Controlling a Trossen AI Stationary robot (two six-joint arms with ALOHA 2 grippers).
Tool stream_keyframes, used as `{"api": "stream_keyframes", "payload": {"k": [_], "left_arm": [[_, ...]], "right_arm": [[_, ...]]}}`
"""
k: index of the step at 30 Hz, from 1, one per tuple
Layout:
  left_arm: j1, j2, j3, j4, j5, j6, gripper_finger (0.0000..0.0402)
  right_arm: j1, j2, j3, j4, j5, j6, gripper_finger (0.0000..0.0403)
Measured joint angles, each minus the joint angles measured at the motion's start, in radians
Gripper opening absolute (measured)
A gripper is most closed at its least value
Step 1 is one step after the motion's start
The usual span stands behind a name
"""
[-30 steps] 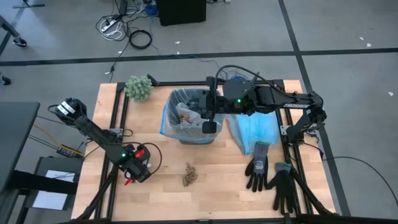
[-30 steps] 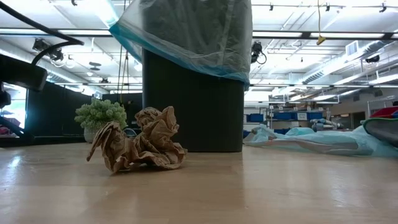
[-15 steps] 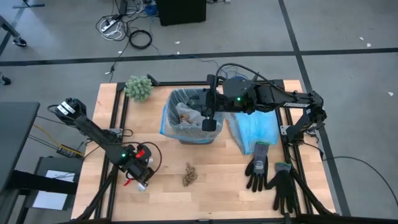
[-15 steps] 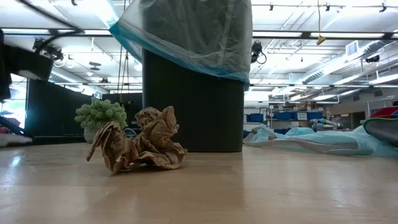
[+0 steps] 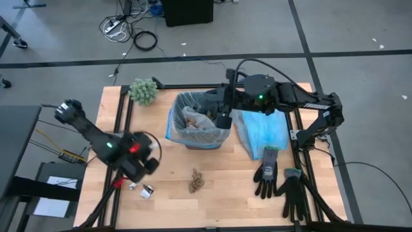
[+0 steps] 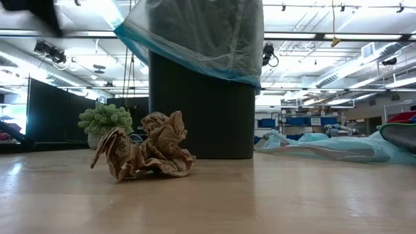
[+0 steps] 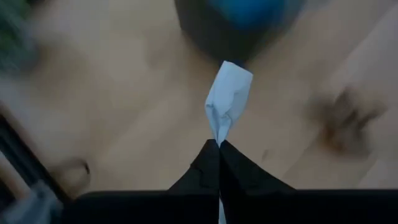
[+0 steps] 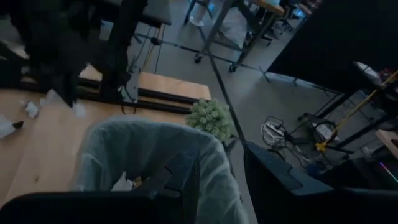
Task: Place trash/remove bag and relplace
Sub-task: Put the white paper into the trash bin
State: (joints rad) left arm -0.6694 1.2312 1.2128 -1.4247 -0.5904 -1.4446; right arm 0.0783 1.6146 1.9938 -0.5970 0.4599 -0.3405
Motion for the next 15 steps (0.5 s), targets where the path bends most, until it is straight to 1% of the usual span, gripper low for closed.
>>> {"api": "stream_keyframes", "payload": {"k": [3, 7, 10, 13, 15], "left_arm": [[0.012, -0.034, 0.126, -0.068, -0.153, 0.03, 0.0001], [0.053, -0.056, 0.255, -0.057, -0.305, 0.171, 0.0001], [0.117, -0.055, 0.318, 0.025, -0.333, 0.38, 0.0], [0.211, -0.052, 0.328, 0.204, -0.324, 0.618, 0.0], [0.274, -0.05, 0.328, 0.321, -0.302, 0.745, 0.0]], "right_arm": [[0.0, -0.006, 0.0, -0.01, 0.0, 0.039, 0.011], [0.0, -0.009, 0.0, -0.084, -0.003, 0.127, 0.011], [-0.008, -0.007, 0.0, -0.167, -0.015, 0.185, 0.011], [-0.01, -0.004, 0.0, -0.216, -0.015, 0.226, 0.011], [-0.01, -0.003, 0.0, -0.224, -0.016, 0.24, 0.011]]}}
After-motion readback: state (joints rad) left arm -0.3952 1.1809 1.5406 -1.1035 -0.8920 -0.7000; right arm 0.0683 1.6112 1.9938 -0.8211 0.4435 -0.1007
